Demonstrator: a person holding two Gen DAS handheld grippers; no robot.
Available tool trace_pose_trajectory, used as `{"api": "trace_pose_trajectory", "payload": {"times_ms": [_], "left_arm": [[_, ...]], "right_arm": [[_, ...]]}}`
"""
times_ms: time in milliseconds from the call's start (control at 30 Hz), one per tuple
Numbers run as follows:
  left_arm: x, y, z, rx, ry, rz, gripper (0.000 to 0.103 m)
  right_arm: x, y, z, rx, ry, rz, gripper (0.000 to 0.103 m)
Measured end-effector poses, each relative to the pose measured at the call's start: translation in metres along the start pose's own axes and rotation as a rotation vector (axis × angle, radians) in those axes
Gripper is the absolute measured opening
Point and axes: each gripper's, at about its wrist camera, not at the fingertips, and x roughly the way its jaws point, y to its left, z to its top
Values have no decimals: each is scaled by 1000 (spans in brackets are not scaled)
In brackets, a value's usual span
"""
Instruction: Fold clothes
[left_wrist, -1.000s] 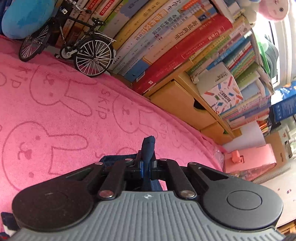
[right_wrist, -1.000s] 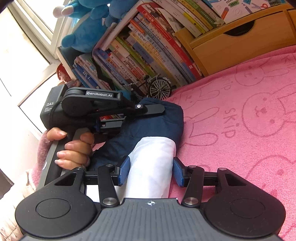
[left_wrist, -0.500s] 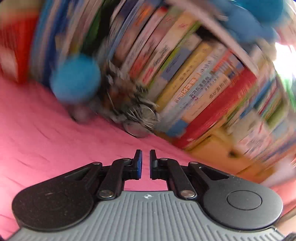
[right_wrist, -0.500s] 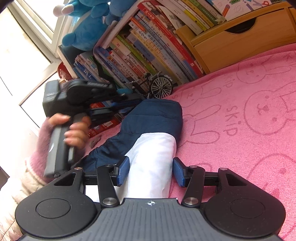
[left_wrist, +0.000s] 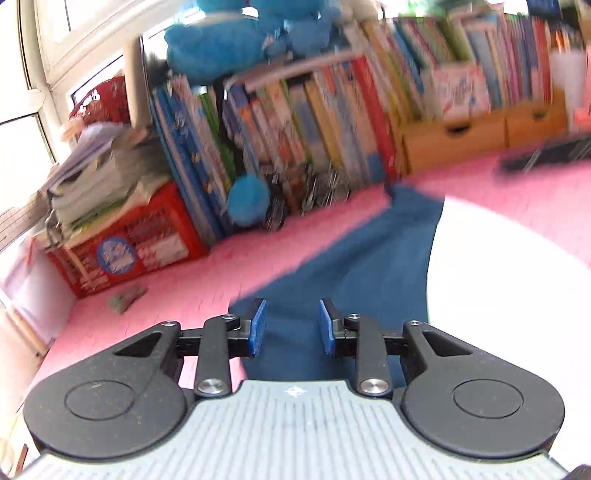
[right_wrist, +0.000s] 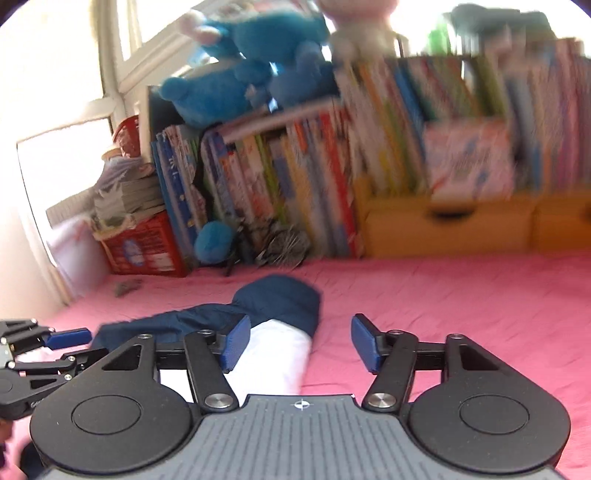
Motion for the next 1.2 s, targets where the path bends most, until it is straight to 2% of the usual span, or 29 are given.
{"api": "trace_pose_trajectory", "payload": {"times_ms": [33,167,300,367,433,533,733,867,1033,1200], "left_arm": [[4,-2,-8,16,13,15,30],[16,-1,-32,33,25,82,30],[13,16,-36,-72,54,62,30],[-1,24,-40,-102,51,47,30],[-24,31,-44,-140,34,4,32],[-62,42,-57,-238,-14,-55,52],[-111,51,-96,-490,-11,-146,53],[-130,56,-118,-632,25,-193,53],[-124,60,-124,-691,113,-206,55],[-121,54,-122,-677,151,-180,56]], "right_arm": [[-17,9,0,-61,-35,-51,66],[-51,36,-19,-218,-14,-82,73],[-84,62,-39,-375,7,-112,74],[-101,76,-48,-454,17,-127,75],[-107,78,-54,-416,34,-130,76],[-117,78,-67,-346,55,-135,78],[-137,74,-101,-260,119,-128,78],[-142,77,-118,-258,165,-112,78],[-143,85,-127,-247,173,-116,78],[-139,92,-128,-241,183,-99,78]]}}
